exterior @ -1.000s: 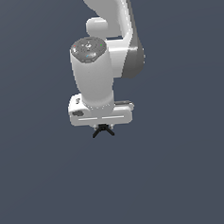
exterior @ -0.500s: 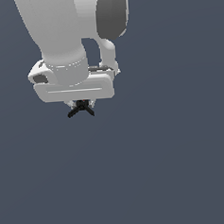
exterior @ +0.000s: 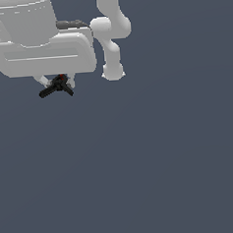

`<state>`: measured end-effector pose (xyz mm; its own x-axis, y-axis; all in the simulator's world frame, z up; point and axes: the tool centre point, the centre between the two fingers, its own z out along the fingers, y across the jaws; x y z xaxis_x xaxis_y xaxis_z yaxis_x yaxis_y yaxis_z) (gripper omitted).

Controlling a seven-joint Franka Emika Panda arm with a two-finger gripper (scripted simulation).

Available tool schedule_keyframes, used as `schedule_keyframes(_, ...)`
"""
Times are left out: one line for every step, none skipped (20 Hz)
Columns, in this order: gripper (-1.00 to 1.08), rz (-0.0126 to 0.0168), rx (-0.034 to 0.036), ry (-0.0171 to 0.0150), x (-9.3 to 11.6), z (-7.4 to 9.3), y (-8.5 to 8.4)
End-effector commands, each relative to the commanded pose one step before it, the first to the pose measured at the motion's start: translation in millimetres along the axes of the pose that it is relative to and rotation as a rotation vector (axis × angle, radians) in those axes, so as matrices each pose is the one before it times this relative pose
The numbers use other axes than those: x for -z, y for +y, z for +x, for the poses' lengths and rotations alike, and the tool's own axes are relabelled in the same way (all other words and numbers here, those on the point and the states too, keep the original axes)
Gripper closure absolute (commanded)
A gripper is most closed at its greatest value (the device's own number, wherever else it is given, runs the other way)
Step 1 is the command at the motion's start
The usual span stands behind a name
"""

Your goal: Pick up the object and move it to a goal position.

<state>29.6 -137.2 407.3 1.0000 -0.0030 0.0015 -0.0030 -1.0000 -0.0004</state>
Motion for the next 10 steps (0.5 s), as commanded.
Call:
schedule_keyframes(1.08,0.00026,0.00092,-0.00142,14.13,-1.57,7.50)
schedule_keyframes(1.08,-0.00049,0.00003,-0.00004,4.44,-0.31,2.20)
schedule_keyframes(1.08,0.00000,0.00000,0.00000,3.88,-0.26,2.15)
schedule_keyframes(1.08,0.00000,0.00000,0.00000,3.37,-0.20,1.87)
schedule_keyframes(1.08,0.00000,0.00000,0.00000,2.88,-0.14,1.61)
schedule_keyframes(1.08,0.00000,0.00000,0.00000,2.42,-0.08,1.35)
schedule_keyframes(1.08,0.00000,0.00000,0.00000,1.98,-0.03,1.12)
schedule_keyframes(1.08,0.00000,0.00000,0.00000,1.58,0.02,0.89)
schedule_keyframes(1.08,0.00000,0.00000,0.00000,1.20,0.06,0.68)
schedule_keyframes(1.08,0.00000,0.00000,0.00000,0.86,0.09,0.49)
